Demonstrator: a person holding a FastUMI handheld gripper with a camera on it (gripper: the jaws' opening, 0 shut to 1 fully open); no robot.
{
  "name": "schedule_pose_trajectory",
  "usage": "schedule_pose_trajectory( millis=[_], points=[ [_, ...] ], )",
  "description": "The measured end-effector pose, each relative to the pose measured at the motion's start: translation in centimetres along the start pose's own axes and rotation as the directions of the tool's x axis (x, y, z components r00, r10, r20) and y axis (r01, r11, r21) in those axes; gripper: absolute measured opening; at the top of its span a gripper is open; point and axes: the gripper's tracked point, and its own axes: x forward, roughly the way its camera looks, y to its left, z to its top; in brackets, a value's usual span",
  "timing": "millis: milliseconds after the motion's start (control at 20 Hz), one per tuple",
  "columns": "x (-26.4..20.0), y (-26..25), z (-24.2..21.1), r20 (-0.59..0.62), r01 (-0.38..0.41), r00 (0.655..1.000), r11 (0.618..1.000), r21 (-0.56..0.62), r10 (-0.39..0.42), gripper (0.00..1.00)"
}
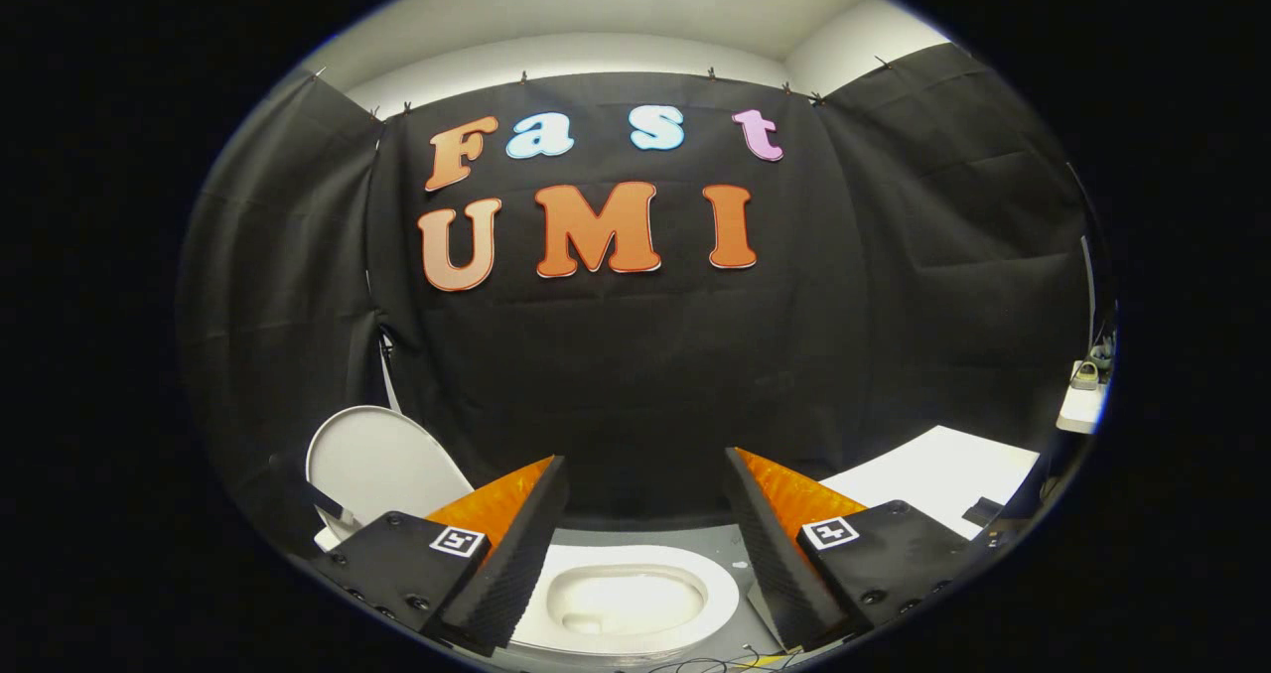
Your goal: Open the toilet lid.
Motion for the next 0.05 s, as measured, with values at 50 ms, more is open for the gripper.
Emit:
schedule_pose_trajectory(
  millis=[50],
  points=[
    [-0.07, 0.08, 0.24, 0.008, -0.004, 1.000, 1.000, 0.005, 0.004, 1.00]
  ],
)
